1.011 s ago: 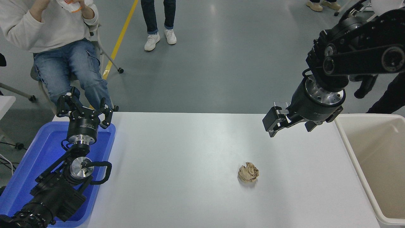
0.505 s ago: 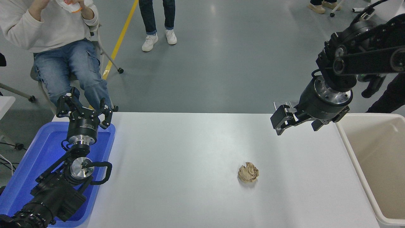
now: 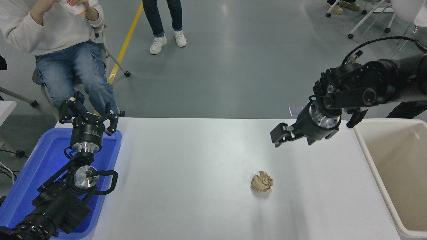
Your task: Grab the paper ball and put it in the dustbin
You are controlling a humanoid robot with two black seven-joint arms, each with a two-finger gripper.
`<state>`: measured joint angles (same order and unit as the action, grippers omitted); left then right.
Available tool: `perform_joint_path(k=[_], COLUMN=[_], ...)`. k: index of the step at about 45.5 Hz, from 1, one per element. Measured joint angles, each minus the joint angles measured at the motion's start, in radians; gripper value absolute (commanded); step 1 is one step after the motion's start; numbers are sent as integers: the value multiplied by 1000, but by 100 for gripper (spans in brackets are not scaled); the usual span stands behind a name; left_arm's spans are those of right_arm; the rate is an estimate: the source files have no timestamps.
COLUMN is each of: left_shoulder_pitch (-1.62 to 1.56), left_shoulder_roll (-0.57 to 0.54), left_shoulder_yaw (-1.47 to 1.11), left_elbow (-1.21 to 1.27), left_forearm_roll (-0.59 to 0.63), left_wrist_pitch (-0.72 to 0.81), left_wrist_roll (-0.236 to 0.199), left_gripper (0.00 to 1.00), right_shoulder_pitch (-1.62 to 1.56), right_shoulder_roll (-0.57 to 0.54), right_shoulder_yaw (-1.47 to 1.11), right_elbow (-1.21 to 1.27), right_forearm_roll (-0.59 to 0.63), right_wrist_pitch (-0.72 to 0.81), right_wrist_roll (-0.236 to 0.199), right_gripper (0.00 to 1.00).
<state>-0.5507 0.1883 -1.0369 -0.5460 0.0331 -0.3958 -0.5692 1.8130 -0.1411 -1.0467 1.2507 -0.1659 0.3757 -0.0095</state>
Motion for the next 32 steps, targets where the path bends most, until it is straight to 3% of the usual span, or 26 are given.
perform_joint_path(k=[19,32], left_shoulder_pitch=[-1,-1], left_shoulder_roll=[0,0], left_shoulder_yaw=[0,0], left_elbow=[0,0], left_forearm_roll=[0,0], left_wrist_pitch=[0,0], left_wrist_roll=[0,0], left_gripper=[99,99], right_shoulder_pitch=[-237,-395], right_shoulder_roll=[101,131], right_shoulder_yaw=[107,121], right_elbow=[-152,-273], right_forearm_roll=[-10,-132], right_wrist_pitch=[-95,-146], right_wrist_roll=[0,1], right_gripper=[100,100])
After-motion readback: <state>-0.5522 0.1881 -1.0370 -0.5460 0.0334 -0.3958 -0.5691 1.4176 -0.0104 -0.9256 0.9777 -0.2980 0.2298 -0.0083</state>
